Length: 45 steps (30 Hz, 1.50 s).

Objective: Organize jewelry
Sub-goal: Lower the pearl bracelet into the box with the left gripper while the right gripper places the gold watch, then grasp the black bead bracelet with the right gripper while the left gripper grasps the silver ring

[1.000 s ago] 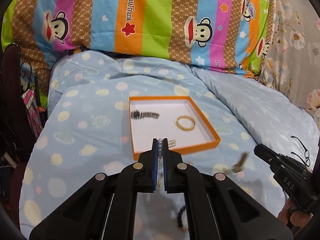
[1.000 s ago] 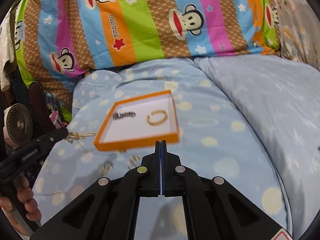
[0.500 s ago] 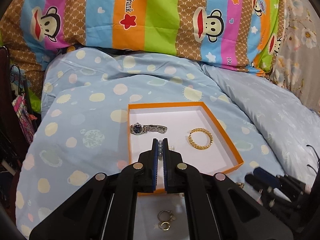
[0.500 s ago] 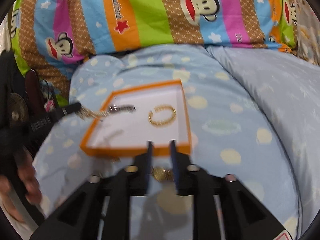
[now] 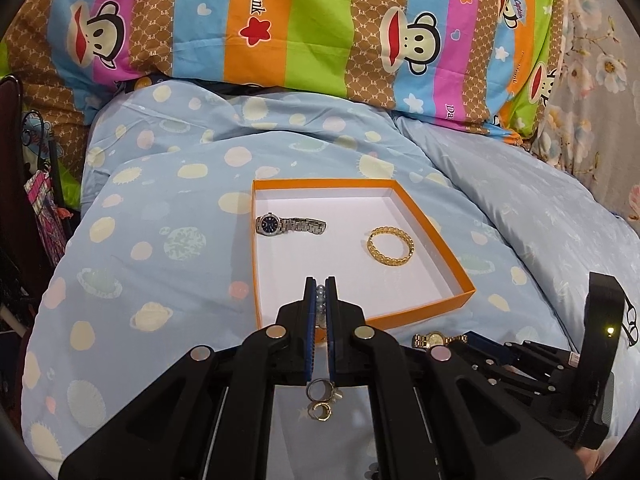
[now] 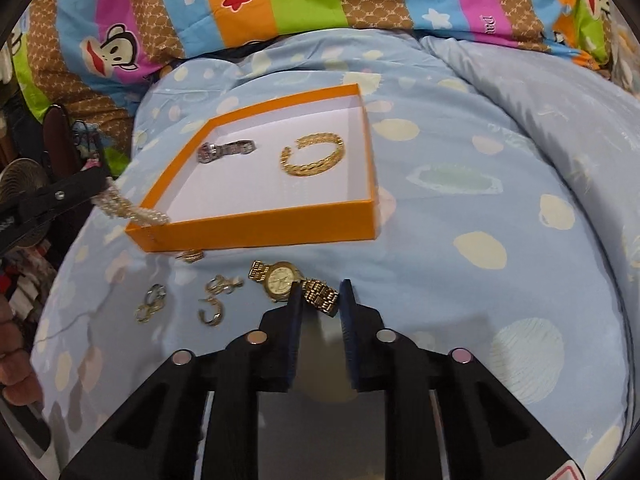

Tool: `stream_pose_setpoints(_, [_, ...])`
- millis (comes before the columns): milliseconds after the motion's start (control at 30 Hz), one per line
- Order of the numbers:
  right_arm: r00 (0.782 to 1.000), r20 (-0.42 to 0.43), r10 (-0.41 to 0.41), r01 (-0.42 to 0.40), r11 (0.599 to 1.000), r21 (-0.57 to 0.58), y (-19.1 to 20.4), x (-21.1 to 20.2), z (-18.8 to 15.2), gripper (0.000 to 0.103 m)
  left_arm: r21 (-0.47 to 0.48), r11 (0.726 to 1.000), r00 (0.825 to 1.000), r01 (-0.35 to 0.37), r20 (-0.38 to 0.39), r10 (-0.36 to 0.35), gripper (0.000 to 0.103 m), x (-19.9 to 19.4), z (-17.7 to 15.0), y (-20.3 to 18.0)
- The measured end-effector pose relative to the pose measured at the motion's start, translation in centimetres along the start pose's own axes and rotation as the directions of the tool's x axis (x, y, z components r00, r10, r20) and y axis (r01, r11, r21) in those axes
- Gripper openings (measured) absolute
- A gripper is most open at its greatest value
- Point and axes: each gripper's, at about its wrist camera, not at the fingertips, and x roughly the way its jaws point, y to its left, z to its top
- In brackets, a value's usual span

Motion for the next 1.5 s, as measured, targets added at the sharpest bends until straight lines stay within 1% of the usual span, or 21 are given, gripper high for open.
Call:
stream_pose_setpoints(100, [1.0,0.022,-0.005,0.005,1.0,-0.002,0.3,-0.6,-0.1,0.011,-0.002,1.0,1.0,0.006,-0.008,-0.006,0.004,0.2,-0.1,0.1])
stream_pose_setpoints(200, [0.997,0.078,0.006,-0.007,1.0,0.018,0.5,-2.3,0.5,0.011,-0.006,1.0,1.0,0.013,-0.012,-0.013,0.003,0.4,0.1,0.2])
stream_pose_setpoints(333, [0.989,0.148,0.01,-0.009,1.0,-0.007,1.5,-4.1,2.8,0.01,-0.006,1.0,1.0,0.014,-0.004,-0.014,0.003,0.7,1.0,0.3])
stream_pose_setpoints(467, [0.979,0.203,0.002,0.007,0.999,-0.039,2.4,-4.5,5.9,0.01,-0.004,1.0,1.0,0.011,0.004,-0.011,0.003,1.6,2.6,0.2])
stream_pose_setpoints(600, [0.978,0.208,0.002,0.006,0.999,-0.038,2.7,-2.9,7.9,0.01,-0.002,1.0,1.0,0.017,0.001,-0.017,0.003,2.9,3.7,0.1])
stream_pose_setpoints(700, [0.984,0.176,-0.01,0.015,1.0,-0.024,2.5,-0.7,8.0,0.01,-0.007,1.0,1.0,0.023,-0.021,-0.023,0.004,4.4,3.6,0.2])
stream_pose_setpoints(733, [0.984,0.177,-0.014,0.016,1.0,-0.008,2.2,-0.3,7.7,0.01,-0.009,1.0,0.999,0.027,-0.03,-0.028,0.004,4.8,3.5,0.2])
stream_pose_setpoints(800, [0.982,0.189,-0.021,0.018,1.0,0.022,1.7,-0.2,7.2,0.011,-0.015,0.999,0.998,0.032,-0.046,-0.033,0.012,5.4,2.9,0.3])
stream_pose_setpoints(867, [0.98,0.2,-0.02,0.011,0.999,0.046,1.1,-0.6,6.7,0.014,-0.015,1.0,0.999,0.021,-0.039,-0.021,0.039,5.3,2.5,0.3])
stream_pose_setpoints(933, [0.977,0.21,-0.019,0.007,0.998,0.058,0.8,-1.4,6.2,0.015,-0.015,1.0,1.0,0.009,-0.014,-0.009,0.046,4.6,2.2,0.4])
stream_pose_setpoints(1000, [0.975,0.223,-0.02,0.007,0.998,0.058,0.7,-2.7,5.4,0.016,-0.023,1.0,1.0,0.017,0.007,-0.016,0.049,3.5,2.0,0.6])
stream_pose_setpoints(1067, [0.972,0.235,-0.025,0.013,0.999,0.053,0.8,-4.0,4.3,0.023,-0.04,0.999,1.0,0.009,0.022,-0.008,0.051,2.3,1.5,1.0])
stream_pose_setpoints(1167, [0.973,0.232,-0.007,-0.005,0.999,0.05,1.1,-5.7,2.0,0.031,-0.063,0.998,0.999,-0.005,0.031,0.007,0.051,0.4,0.2,1.8])
stream_pose_setpoints(1300, [0.979,0.202,0.012,-0.025,0.998,0.061,1.6,-6.9,-1.5,0.032,-0.065,0.997,0.998,-0.045,0.032,0.048,0.051,-1.6,-2.3,2.5])
stream_pose_setpoints(1400, [0.985,0.169,0.024,-0.035,0.997,0.064,2.3,-7.2,-3.9,0.032,-0.06,0.996,0.997,-0.072,0.014,0.072,0.051,-2.8,-4.6,3.0])
stream_pose_setpoints(1500, [0.99,0.139,0.038,-0.049,0.996,0.072,3.1,-7.2,-5.9,0.033,-0.078,0.995,0.998,-0.068,0.002,0.068,0.051,-3.9,-6.6,3.5])
